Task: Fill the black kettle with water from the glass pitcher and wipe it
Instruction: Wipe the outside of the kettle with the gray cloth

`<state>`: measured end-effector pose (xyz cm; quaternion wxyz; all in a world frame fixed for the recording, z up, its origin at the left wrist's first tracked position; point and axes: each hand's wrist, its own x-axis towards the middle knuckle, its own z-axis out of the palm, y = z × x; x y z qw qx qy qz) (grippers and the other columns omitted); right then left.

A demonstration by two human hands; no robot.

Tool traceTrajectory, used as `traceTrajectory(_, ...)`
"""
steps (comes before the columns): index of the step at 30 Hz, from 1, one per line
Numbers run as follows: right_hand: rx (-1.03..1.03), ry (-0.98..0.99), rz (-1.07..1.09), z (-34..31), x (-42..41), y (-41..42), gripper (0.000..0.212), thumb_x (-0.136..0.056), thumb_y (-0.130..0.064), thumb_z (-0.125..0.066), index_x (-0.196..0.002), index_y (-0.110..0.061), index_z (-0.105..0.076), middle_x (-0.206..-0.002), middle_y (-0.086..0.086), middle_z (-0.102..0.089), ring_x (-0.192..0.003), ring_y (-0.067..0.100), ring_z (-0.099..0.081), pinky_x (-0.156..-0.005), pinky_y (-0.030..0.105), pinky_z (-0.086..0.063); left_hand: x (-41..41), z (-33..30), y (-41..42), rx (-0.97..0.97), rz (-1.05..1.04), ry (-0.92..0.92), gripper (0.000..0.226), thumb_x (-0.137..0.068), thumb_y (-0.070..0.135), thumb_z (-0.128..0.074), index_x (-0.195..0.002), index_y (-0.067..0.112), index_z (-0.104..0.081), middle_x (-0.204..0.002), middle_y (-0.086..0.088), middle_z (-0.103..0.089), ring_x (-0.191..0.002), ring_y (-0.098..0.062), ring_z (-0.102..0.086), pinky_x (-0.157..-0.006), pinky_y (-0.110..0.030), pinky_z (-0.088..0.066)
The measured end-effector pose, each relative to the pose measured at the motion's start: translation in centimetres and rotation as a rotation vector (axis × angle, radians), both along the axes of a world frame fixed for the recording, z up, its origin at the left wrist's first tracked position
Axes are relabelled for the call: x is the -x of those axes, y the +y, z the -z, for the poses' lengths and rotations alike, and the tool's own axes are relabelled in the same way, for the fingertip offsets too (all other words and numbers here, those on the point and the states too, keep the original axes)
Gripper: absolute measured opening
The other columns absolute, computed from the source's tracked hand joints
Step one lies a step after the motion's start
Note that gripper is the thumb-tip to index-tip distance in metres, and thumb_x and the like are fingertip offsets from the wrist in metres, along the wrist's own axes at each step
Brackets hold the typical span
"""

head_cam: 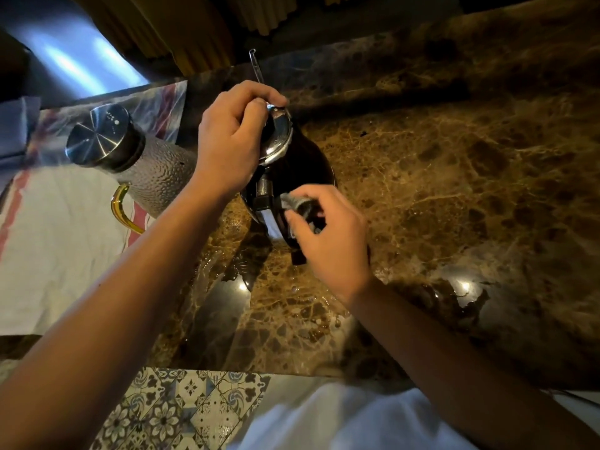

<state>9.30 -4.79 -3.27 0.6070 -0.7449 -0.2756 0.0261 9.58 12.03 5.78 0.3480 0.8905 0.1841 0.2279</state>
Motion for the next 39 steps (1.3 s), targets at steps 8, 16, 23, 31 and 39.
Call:
traceTrajectory(8,0.346,-0.226,-0.010,5.1,0.8,-1.5,0.023,-0.086,-0.006,-0.068,-0.103,-0.016,-0.080,-0.100,-0.003,-0.077,-0.098,0.021,-0.066,-0.086,0.043,-0.056,-0.1,-0.1,0.0,-0.008,0.004,0.000,0.034,-0.102,0.027,-0.039,-0.111,0.022,-0.072,-0.111,0.006,-0.073,-0.106,-0.018,-0.065,-0.096,-0.052,-0.051)
traceTrajectory(16,-0.102,0.297,0.039,-0.1,-0.7,-1.5,0.024,-0.092,-0.005,-0.073,-0.098,-0.027,-0.065,-0.095,-0.005,-0.073,-0.089,0.006,-0.074,-0.074,0.025,-0.062,-0.1,-0.2,-0.1,0.000,0.001,0.001,0.034,-0.103,0.026,-0.040,-0.111,0.021,-0.072,-0.109,0.006,-0.073,-0.104,-0.016,-0.066,-0.095,-0.052,-0.051)
traceTrajectory(23,0.202,0.013,-0.017,3.5,0.4,-1.5,0.027,-0.089,-0.001,-0.068,-0.108,-0.016,-0.080,-0.105,-0.005,-0.076,-0.103,0.013,-0.070,-0.090,0.034,-0.058,0.1,-0.2,-0.1,0.007,-0.009,0.007,0.032,-0.102,0.029,-0.041,-0.110,0.024,-0.072,-0.109,0.008,-0.072,-0.107,-0.020,-0.065,-0.097,-0.054,-0.050)
traceTrajectory(31,-0.156,0.370,0.059,-1.0,-1.5,-2.1,0.036,-0.091,0.012,-0.062,-0.103,-0.019,-0.074,-0.086,-0.016,-0.072,-0.071,0.000,-0.068,-0.061,0.020,-0.054,0.1,-0.3,-0.3,0.025,-0.022,0.006,0.032,-0.102,0.028,-0.042,-0.109,0.026,-0.072,-0.110,0.007,-0.073,-0.108,-0.019,-0.065,-0.098,-0.056,-0.050)
traceTrajectory(39,-0.384,0.343,0.028,-4.5,0.3,0.8,0.018,-0.094,0.002,-0.068,-0.109,-0.008,-0.072,-0.103,0.000,-0.074,-0.102,0.014,-0.073,-0.090,0.037,-0.062,0.1,-0.2,-0.2,-0.007,-0.007,-0.001,0.032,-0.102,0.028,-0.042,-0.110,0.024,-0.072,-0.108,0.007,-0.074,-0.102,-0.019,-0.067,-0.094,-0.055,-0.051)
